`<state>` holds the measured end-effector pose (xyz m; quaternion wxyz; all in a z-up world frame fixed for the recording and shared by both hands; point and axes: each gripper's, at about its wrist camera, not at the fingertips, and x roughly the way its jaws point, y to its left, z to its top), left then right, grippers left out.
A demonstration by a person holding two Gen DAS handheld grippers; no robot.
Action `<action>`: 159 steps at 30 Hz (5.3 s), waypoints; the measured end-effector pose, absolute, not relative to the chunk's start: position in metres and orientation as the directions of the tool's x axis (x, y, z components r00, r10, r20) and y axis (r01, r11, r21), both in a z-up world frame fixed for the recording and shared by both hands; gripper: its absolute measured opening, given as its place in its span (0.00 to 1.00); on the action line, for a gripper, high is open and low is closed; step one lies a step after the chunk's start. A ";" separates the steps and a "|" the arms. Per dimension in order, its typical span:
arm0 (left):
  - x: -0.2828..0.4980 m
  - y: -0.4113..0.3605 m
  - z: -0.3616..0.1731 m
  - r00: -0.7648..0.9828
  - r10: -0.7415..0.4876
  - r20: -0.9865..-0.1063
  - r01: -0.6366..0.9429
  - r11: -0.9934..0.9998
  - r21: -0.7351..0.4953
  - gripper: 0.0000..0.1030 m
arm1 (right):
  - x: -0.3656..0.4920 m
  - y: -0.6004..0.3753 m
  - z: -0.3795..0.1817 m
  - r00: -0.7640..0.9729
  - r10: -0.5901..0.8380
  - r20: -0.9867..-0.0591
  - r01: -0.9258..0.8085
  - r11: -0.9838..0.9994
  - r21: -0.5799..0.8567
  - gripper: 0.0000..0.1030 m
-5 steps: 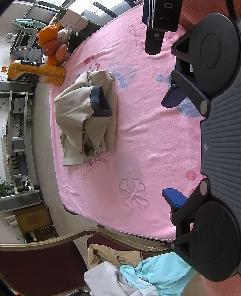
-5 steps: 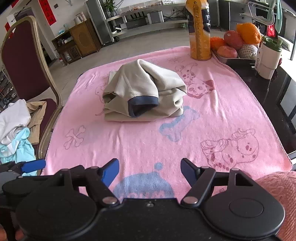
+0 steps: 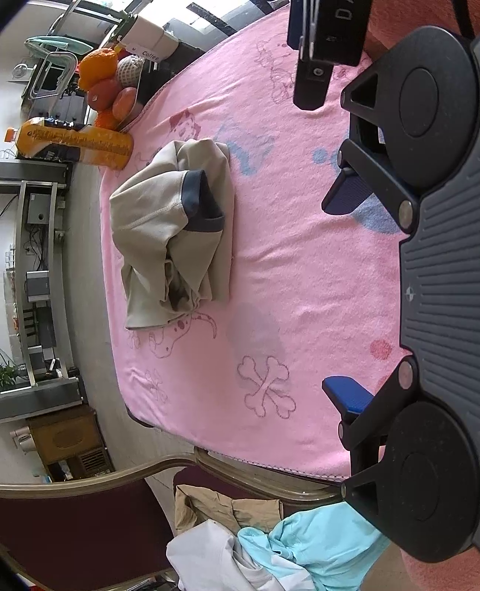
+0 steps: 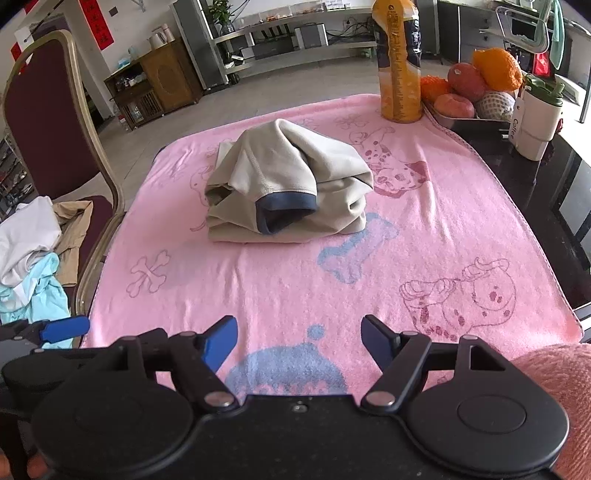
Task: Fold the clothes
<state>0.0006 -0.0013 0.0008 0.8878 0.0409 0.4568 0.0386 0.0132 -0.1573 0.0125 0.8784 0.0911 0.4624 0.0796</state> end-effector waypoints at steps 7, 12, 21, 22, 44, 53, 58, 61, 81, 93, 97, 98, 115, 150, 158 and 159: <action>0.004 -0.001 0.006 0.579 0.098 -0.809 -0.040 0.995 0.091 0.92 | 0.014 -0.152 0.016 0.566 0.203 -0.799 -0.051 0.976 0.212 0.71; 0.006 -0.001 0.006 0.576 0.095 -0.812 -0.038 0.995 0.089 0.92 | 0.012 -0.159 0.016 0.568 0.221 -0.793 -0.058 0.972 0.229 0.72; 0.006 0.000 0.006 0.580 0.098 -0.809 -0.041 0.995 0.091 0.92 | 0.013 -0.159 0.015 0.570 0.223 -0.791 -0.062 0.971 0.229 0.72; 0.006 0.000 0.006 0.580 0.099 -0.809 -0.041 0.995 0.092 0.92 | 0.013 -0.159 0.015 0.571 0.222 -0.790 -0.062 0.972 0.229 0.72; 0.003 -0.001 0.002 0.578 0.107 -0.809 -0.047 0.994 0.098 0.92 | 0.014 -0.158 0.016 0.572 0.224 -0.789 -0.063 0.971 0.230 0.74; 0.003 -0.001 0.000 0.575 0.108 -0.811 -0.050 0.994 0.097 0.92 | 0.014 -0.158 0.016 0.571 0.224 -0.790 -0.062 0.971 0.230 0.74; 0.004 0.000 -0.001 0.573 0.108 -0.812 -0.049 0.994 0.098 0.92 | 0.014 -0.159 0.015 0.570 0.224 -0.790 -0.061 0.971 0.231 0.75; 0.003 0.000 -0.001 0.572 0.108 -0.813 -0.048 0.994 0.098 0.92 | 0.014 -0.159 0.014 0.569 0.223 -0.791 -0.059 0.971 0.231 0.75; 0.031 0.032 0.025 0.616 0.157 -0.772 -0.123 0.987 0.102 0.92 | 0.049 -0.155 0.053 0.645 0.210 -0.735 -0.107 0.977 0.186 0.76; 0.076 0.073 -0.008 0.581 0.106 -0.807 -0.207 0.978 -0.020 0.82 | 0.130 -0.103 0.056 0.637 0.297 -0.712 -0.326 0.940 0.100 0.77; 0.079 0.094 -0.017 0.594 0.110 -0.797 -0.264 0.962 -0.064 0.82 | 0.159 -0.068 0.047 0.643 0.280 -0.713 -0.418 0.908 -0.020 0.77; 0.081 0.099 -0.020 0.585 0.094 -0.806 -0.269 0.960 -0.083 0.82 | 0.166 -0.060 0.045 0.652 0.262 -0.711 -0.426 0.903 -0.058 0.77; 0.095 0.122 -0.043 0.488 0.087 -0.869 -0.311 0.947 -0.080 0.69 | 0.266 -0.018 -0.015 0.515 -0.043 -0.856 -0.372 0.889 -0.269 0.09; 0.042 0.083 -0.025 0.567 0.112 -0.816 -0.259 0.965 -0.047 0.60 | 0.093 -0.292 -0.020 0.617 0.371 -0.694 0.095 0.840 0.534 0.47; 0.078 0.099 -0.032 0.577 0.093 -0.811 -0.276 0.957 -0.086 0.67 | 0.126 -0.270 0.004 0.672 0.486 -0.559 -0.088 0.802 0.591 0.54; 0.082 0.100 -0.037 0.575 0.088 -0.813 -0.274 0.957 -0.091 0.67 | 0.132 -0.269 0.004 0.683 0.469 -0.560 -0.099 0.819 0.565 0.55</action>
